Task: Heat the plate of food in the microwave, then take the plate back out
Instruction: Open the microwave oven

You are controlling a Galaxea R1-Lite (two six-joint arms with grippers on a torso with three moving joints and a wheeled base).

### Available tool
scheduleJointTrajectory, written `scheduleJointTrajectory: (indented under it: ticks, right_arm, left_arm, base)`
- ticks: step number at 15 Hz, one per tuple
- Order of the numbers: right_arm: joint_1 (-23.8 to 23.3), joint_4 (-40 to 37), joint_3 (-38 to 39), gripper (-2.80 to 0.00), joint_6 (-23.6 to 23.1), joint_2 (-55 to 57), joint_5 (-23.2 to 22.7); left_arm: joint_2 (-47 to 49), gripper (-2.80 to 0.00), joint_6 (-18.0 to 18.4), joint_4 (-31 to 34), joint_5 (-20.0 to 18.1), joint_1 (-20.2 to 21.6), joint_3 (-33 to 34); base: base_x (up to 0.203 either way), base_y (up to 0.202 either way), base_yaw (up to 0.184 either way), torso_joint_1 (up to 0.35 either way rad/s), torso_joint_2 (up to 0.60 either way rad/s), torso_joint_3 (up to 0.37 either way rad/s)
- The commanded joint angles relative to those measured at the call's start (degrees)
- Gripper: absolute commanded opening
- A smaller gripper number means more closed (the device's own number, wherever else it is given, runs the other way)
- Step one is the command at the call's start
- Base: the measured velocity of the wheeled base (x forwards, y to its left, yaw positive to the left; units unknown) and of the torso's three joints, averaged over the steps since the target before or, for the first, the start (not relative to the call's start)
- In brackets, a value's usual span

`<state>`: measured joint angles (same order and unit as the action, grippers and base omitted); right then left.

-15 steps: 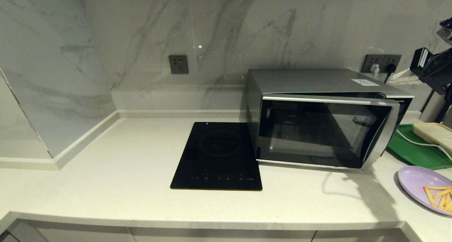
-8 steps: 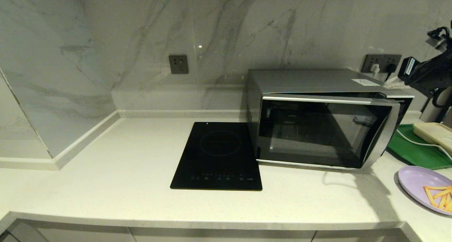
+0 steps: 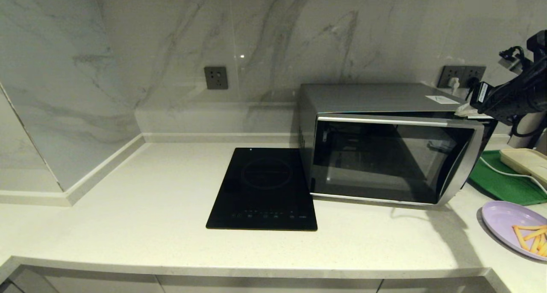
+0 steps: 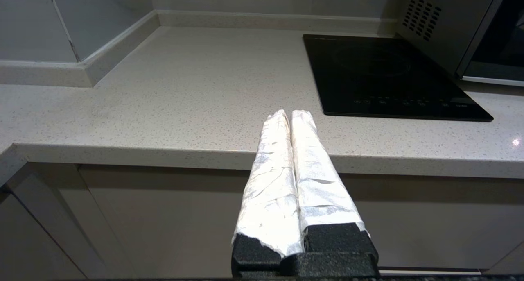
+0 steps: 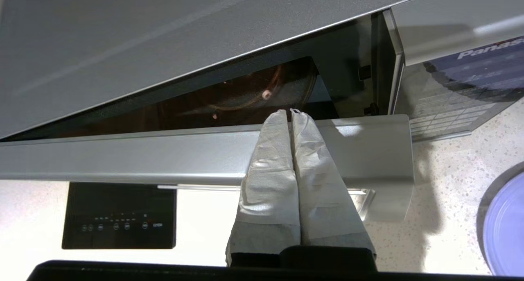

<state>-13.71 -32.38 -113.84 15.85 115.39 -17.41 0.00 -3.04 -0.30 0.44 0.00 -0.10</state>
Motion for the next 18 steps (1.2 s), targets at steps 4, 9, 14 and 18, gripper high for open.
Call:
scheduleJointTrajectory:
  ticks: [4,9,14,18]
  right_arm:
    - [0.0,6.1,-0.2,-2.8,0.5,1.7,0.4]
    - [-0.1,6.7,-0.2,-2.8,0.7,3.3,2.3]
    - [-0.6,6.6,-0.2,-2.8,0.7,4.5,2.6]
    - [-0.8,5.9,-0.2,-2.8,0.8,4.5,5.5]
  left_arm:
    - [0.0,-2.8,0.0,0.0,0.0,0.0,0.0]
    - [0.0,-2.8,0.0,0.0,0.0,0.0,0.0]
    - [0.0,-2.8,0.0,0.0,0.0,0.0,0.0]
    - [0.0,-2.8,0.0,0.0,0.0,0.0,0.0]
  base:
    - [0.0,0.0,0.0,0.0,0.0,0.0]
    - [0.0,0.0,0.0,0.0,0.0,0.0]
    - [0.0,0.0,0.0,0.0,0.0,0.0]
    - [0.0,0.0,0.0,0.0,0.0,0.0]
